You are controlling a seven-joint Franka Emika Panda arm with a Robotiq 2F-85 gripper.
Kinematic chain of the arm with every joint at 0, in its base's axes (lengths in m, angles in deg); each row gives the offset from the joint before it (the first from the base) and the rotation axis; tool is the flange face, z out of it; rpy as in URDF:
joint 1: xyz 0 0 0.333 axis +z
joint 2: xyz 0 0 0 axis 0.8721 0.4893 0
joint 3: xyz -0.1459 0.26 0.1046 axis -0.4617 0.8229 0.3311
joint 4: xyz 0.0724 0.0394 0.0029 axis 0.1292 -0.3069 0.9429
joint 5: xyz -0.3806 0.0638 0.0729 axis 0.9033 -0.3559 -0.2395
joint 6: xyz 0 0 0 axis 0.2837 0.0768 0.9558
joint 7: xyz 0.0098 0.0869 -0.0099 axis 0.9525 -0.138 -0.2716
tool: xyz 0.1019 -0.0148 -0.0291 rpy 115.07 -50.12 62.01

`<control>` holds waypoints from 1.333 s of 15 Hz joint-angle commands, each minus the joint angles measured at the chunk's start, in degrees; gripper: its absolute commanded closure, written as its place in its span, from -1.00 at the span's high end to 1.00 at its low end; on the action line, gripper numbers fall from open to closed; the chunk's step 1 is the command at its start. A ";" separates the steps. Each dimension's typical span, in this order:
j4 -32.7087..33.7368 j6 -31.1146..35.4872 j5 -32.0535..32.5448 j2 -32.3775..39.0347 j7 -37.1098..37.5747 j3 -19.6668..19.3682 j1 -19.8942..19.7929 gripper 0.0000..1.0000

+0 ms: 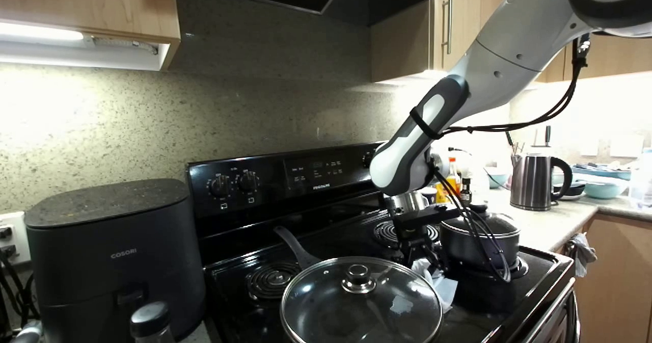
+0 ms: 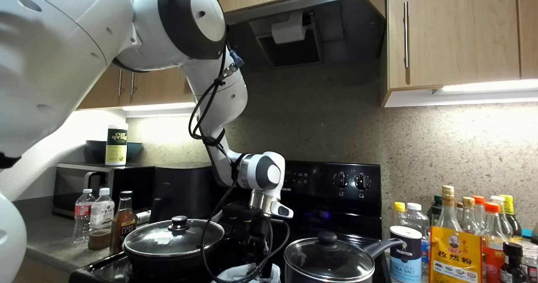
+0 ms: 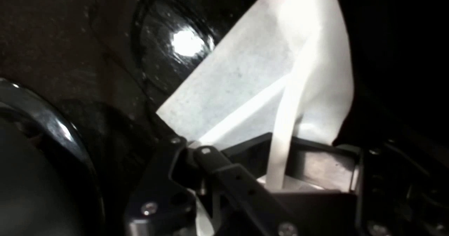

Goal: Use the napkin to wipe the stove

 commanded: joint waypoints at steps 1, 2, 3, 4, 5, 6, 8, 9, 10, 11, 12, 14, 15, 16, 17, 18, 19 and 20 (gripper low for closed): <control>-8.33 -0.19 -3.15 -5.24 -2.04 -0.73 -2.02 -1.00; -10.27 -0.15 -4.09 -6.54 -2.10 -0.95 -2.51 -1.00; -11.70 -0.61 -4.91 -7.52 -2.24 -1.04 -2.93 -1.00; -13.48 -0.65 -5.75 -8.61 -2.36 -1.19 -3.35 -1.00; -14.94 -0.83 -6.53 -9.58 -2.48 -1.30 -3.66 -1.00; -16.34 -0.64 -7.66 -10.30 -2.66 -1.35 -4.05 -1.00; -18.39 0.94 -8.89 -11.46 -1.84 -1.65 -4.07 -1.00; -19.01 2.02 -8.93 -11.90 -1.27 -1.78 -3.89 -1.00; -18.62 3.83 -8.51 -11.68 -0.46 -1.89 -3.48 -1.00; -18.51 5.53 -7.93 -11.76 0.38 -1.94 -3.12 -1.00; -17.56 8.38 -7.19 -11.48 1.62 -1.88 -2.51 -1.00; -15.62 13.45 -6.65 -10.52 3.33 -1.58 -1.48 -1.00; -14.89 16.11 -6.13 -10.02 4.57 -1.57 -0.81 -1.00; -13.25 18.72 -5.96 -8.92 5.95 -1.28 0.04 -1.00; -12.05 20.74 -5.64 -8.15 7.20 -1.25 0.76 -1.00; -10.02 21.90 -5.67 -6.92 8.68 -1.11 1.55 -1.00; -8.66 22.81 -5.82 -6.03 9.65 -1.11 2.11 -1.00; -6.98 22.70 -6.39 -5.15 10.61 -1.06 2.55 -1.00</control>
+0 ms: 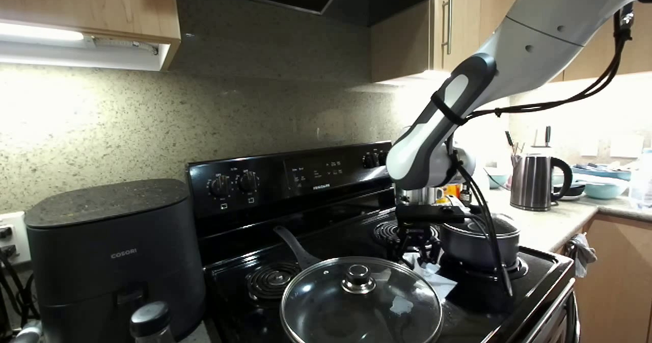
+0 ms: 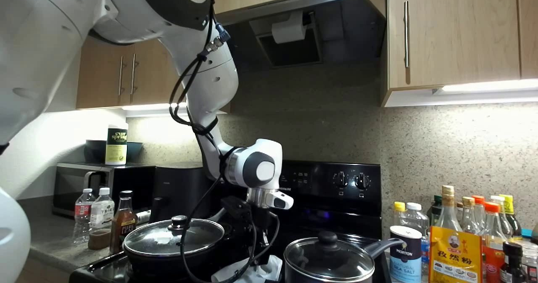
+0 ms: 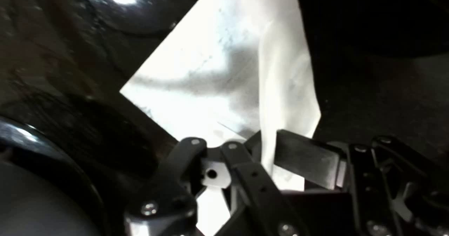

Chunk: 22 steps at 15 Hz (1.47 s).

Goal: Use the napkin to wipe the stove

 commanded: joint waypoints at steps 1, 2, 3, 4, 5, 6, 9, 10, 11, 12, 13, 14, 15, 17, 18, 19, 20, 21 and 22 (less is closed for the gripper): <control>5.47 2.52 0.67 4.12 4.85 -0.11 1.80 -1.00; 6.09 2.39 1.29 4.54 6.38 -0.63 2.42 -1.00; 6.16 2.23 1.46 4.72 6.83 -0.88 2.62 -1.00; 5.97 0.87 0.71 4.72 5.72 -0.58 2.15 -1.00; 5.99 -1.42 -1.16 5.09 2.71 0.46 0.88 -1.00; 6.43 -4.20 -3.14 6.04 -1.24 1.74 -0.75 -1.00; 6.77 -7.90 -2.35 7.76 -5.60 1.49 -1.69 -1.00; 5.75 -8.00 -1.91 7.37 -5.82 1.02 -1.87 -1.00; 5.11 -8.40 -2.33 7.13 -6.75 1.02 -2.39 -1.00; 3.44 -8.00 -3.00 6.12 -7.54 0.98 -3.04 -1.00; 2.86 -8.20 -3.13 5.46 -7.65 0.87 -3.33 -1.00; 2.03 -7.88 -3.64 4.97 -7.74 0.80 -3.80 -1.00; 1.70 -7.67 -3.72 4.72 -7.53 0.67 -4.03 -1.00; 1.82 -7.31 -3.93 4.64 -7.06 0.65 -4.33 -1.00; 2.92 -6.72 -3.47 5.32 -6.42 0.70 -3.90 -1.00; 3.60 -6.34 -3.00 5.67 -5.85 0.72 -3.49 -1.00; 5.25 -5.64 -2.12 6.37 -4.69 0.88 -2.44 -1.00; 6.03 -4.92 -1.78 6.60 -4.15 1.00 -1.81 -1.00; 7.14 -3.15 -0.43 6.58 -2.71 1.02 -0.27 -1.00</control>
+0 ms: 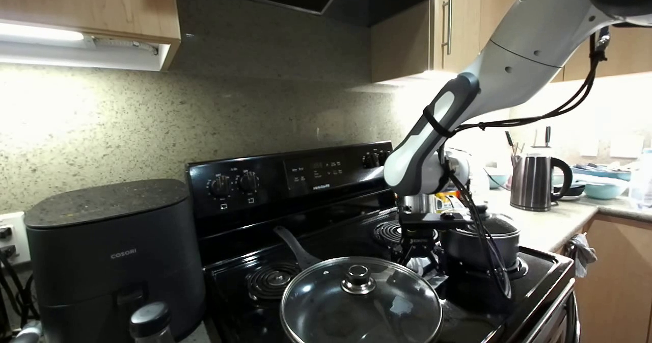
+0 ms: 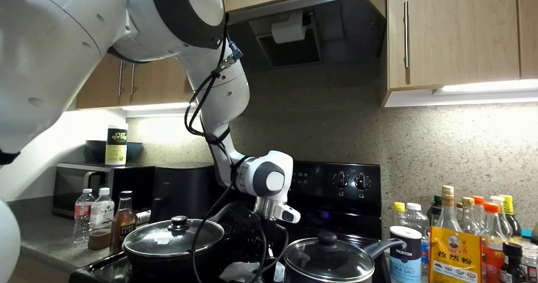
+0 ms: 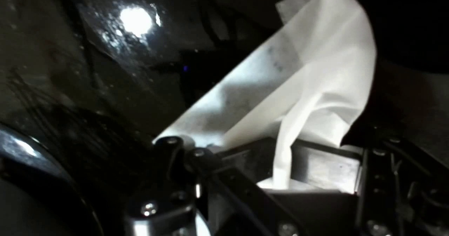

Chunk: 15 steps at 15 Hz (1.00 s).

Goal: Use the napkin to wipe the stove

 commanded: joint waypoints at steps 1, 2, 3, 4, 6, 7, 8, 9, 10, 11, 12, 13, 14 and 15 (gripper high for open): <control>3.03 4.64 2.16 1.08 2.58 0.34 3.44 -1.00; 3.79 6.60 3.03 0.83 3.67 0.37 4.82 -1.00; 4.69 7.86 3.44 1.14 4.26 0.38 5.72 -1.00; 5.88 8.62 3.45 1.38 4.96 0.64 6.72 -1.00; 7.84 8.89 3.41 2.10 5.53 1.17 8.11 -1.00; 8.60 8.68 3.22 2.35 5.13 1.52 8.54 -1.00; 9.46 7.19 2.03 2.35 3.45 2.70 8.48 -1.00; 9.83 6.98 1.71 2.40 2.57 3.39 8.62 -1.00; 9.70 6.96 2.08 2.12 2.13 4.17 9.14 -1.00; 9.85 6.90 2.26 2.32 1.42 4.81 9.24 -1.00; 10.17 6.19 3.36 2.92 1.10 4.87 9.63 -1.00; 10.48 5.59 3.88 3.58 0.73 4.90 9.80 -1.00; 11.06 4.48 4.58 4.70 1.23 4.35 9.84 -1.00; 11.15 3.98 5.27 5.37 1.44 3.91 9.88 -1.00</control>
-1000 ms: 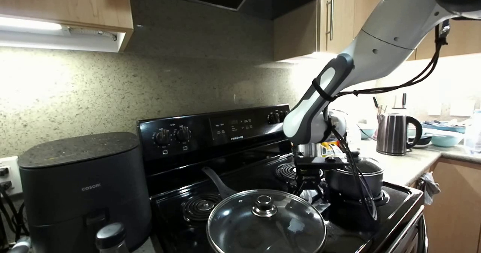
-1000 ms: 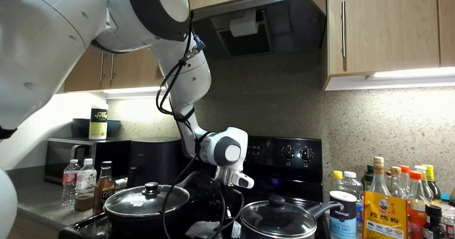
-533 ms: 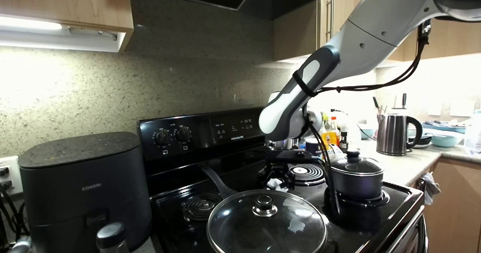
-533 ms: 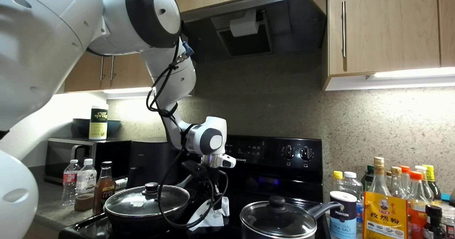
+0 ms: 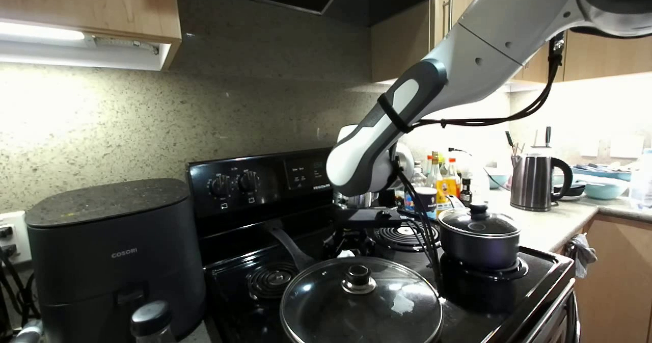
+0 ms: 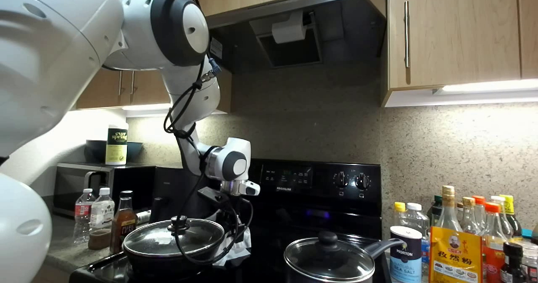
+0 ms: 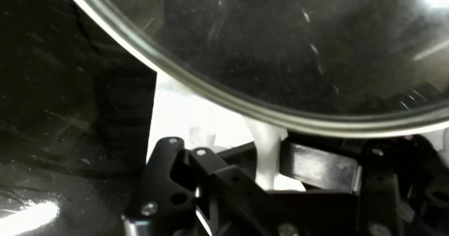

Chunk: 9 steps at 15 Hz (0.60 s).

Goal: Use the napkin to wipe the stove

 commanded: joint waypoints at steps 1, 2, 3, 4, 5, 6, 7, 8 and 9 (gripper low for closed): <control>1.51 -2.44 2.96 3.27 -0.33 -1.79 -0.24 -1.00; 1.58 -2.42 3.72 3.97 -0.05 -2.48 -0.32 -1.00; 1.77 -2.07 4.55 4.98 0.33 -3.61 -0.58 -1.00; 2.01 -2.07 5.11 5.76 0.66 -4.51 -0.70 -1.00; 2.24 -1.93 5.56 6.60 1.01 -5.64 -1.05 -1.00; 2.62 -1.80 5.88 6.91 1.30 -6.44 -1.19 -1.00; 2.64 -1.52 6.32 6.95 1.71 -7.44 -1.49 -1.00; 2.74 -1.57 6.32 7.14 1.90 -8.06 -1.77 -1.00; 2.47 -0.97 6.63 7.20 2.36 -9.12 -2.06 -1.00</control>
